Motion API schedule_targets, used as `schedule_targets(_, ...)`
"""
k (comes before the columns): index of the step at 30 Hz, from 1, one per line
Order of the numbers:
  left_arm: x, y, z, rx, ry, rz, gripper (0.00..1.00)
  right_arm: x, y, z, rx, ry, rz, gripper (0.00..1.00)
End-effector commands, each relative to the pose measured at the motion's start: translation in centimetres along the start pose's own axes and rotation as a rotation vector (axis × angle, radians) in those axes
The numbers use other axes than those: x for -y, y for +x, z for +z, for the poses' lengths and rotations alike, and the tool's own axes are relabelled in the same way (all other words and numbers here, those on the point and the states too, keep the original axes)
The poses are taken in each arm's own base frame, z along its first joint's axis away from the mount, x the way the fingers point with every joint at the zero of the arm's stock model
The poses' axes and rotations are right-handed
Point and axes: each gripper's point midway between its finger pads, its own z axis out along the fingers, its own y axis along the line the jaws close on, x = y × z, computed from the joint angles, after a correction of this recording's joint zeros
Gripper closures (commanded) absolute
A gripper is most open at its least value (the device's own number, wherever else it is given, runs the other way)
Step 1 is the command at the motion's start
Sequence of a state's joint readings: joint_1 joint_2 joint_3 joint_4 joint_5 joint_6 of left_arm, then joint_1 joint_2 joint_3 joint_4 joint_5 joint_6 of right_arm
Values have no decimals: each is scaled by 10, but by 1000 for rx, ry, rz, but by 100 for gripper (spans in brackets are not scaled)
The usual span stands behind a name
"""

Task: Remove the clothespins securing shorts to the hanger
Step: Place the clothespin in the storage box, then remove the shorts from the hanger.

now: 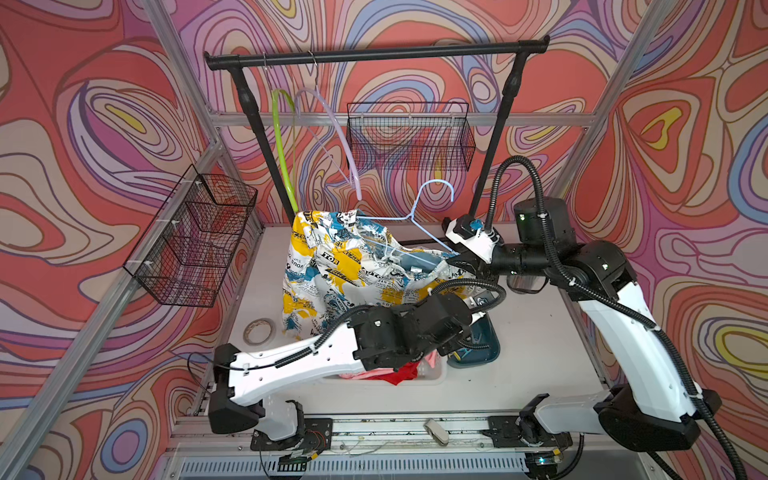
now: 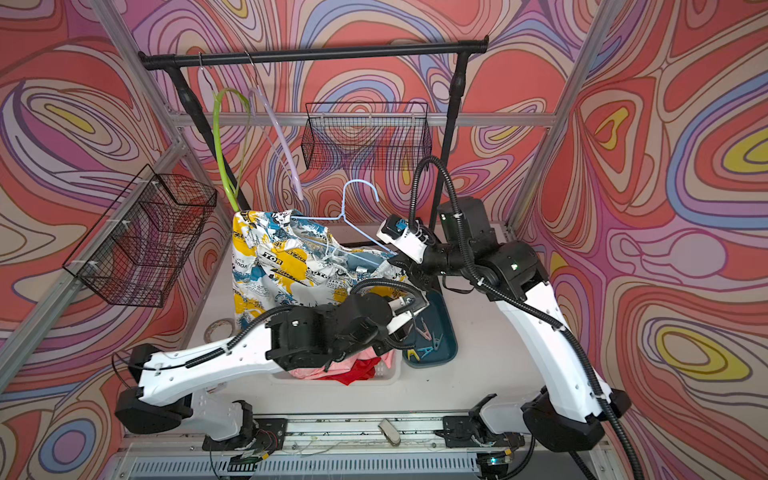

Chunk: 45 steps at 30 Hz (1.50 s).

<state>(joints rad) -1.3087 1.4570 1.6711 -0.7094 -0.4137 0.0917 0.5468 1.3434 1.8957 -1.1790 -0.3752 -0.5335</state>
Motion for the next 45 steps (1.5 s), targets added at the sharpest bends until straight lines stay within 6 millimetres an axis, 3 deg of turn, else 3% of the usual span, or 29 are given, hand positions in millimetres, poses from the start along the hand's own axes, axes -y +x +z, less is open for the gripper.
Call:
schedule_targets(1,-83,-9,-95,45,-203,-21,56,-9,6,-17,-12,7,-19,100)
schedule_targets(3,-110,-20,-134,114,-265,-54,56,-11,3,-23,1,11,-30,100)
schedule_targets(5,-131,-26,-160,139,-328,-45,56,-11,0,-27,8,13,-34,100)
schedule_targets(9,-169,-24,-180,80,-557,28,49,-15,-5,-31,24,-3,-30,100)
schedule_targets(13,-196,-15,-195,80,-677,-133,43,-15,-7,-39,52,23,-22,100)
schedule_targets(15,-198,-10,-192,78,-674,-179,41,-18,-7,-42,62,20,-22,100)
schedule_targets(21,-176,-15,-152,53,-552,-239,32,-21,-5,-46,54,21,-16,100)
schedule_targets(25,-184,-16,-136,16,-587,-284,32,-26,-8,-55,87,24,-25,100)
schedule_targets(27,-190,-18,-137,27,-619,-297,41,-28,-5,-58,84,25,-22,100)
schedule_targets(29,-201,-19,-149,43,-677,-305,60,-28,-1,-61,77,47,-24,100)
schedule_targets(31,-212,-17,-166,51,-734,-314,75,-28,3,-66,76,73,-27,100)
schedule_targets(36,-233,-5,-211,66,-812,-318,99,-25,10,-72,62,116,-34,100)
schedule_targets(40,-248,8,-251,56,-879,-295,100,-24,16,-71,38,128,-47,100)
schedule_targets(45,-271,31,-310,47,-1042,-306,100,-20,15,-84,51,192,-99,100)
